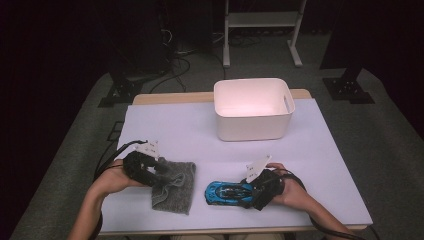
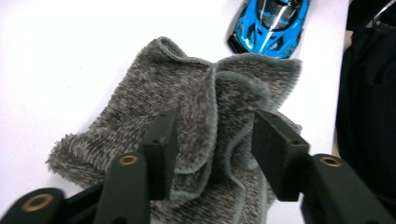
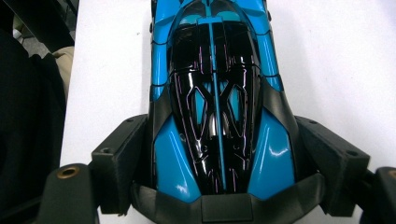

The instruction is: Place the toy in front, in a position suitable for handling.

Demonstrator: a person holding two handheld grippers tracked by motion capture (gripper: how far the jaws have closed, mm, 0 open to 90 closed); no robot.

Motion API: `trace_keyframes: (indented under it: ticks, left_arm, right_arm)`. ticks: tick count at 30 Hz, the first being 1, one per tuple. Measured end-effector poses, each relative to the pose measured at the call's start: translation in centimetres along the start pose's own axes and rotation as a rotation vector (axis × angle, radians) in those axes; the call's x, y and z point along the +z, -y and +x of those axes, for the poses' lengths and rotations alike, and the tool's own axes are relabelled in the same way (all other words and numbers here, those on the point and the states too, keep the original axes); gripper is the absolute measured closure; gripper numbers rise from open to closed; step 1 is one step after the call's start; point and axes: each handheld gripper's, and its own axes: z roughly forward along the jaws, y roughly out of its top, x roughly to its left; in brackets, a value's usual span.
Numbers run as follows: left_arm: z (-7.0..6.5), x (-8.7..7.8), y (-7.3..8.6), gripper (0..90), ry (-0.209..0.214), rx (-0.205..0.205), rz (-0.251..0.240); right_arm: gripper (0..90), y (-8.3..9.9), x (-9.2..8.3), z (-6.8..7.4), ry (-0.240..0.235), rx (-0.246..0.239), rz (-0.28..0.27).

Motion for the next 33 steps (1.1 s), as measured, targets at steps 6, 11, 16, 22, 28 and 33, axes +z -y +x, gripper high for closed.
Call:
trace_keyframes:
  ticks: [6,11,16,22,28,33]
  left_arm:
    - [0.1,3.2,0.3,52.7,0.007,-0.003,0.068]
    - [-0.2,5.4,0.6,48.8,0.004,-0.005,0.085]
    - [-0.7,6.4,0.9,43.5,-0.042,-0.003,0.074]
    - [-1.2,6.5,0.9,65.1,-0.135,0.022,0.085]
    - [-1.1,6.2,0.6,74.8,-0.137,0.032,0.121]
    - [-0.8,5.4,1.4,74.7,-0.120,0.023,0.112]
  right_arm:
    - [21.7,0.0,0.0,0.0,-0.001,0.001,-0.003]
    - [21.7,0.0,0.0,0.0,-0.001,0.002,-0.004]
    - [21.6,0.0,0.0,0.0,0.001,0.000,-0.001]
    - [21.6,-0.1,0.1,0.0,0.003,-0.001,-0.001]
    - [21.6,0.0,0.0,0.0,0.004,-0.001,-0.001]
    - [21.6,0.0,0.0,0.0,-0.001,0.000,-0.002]
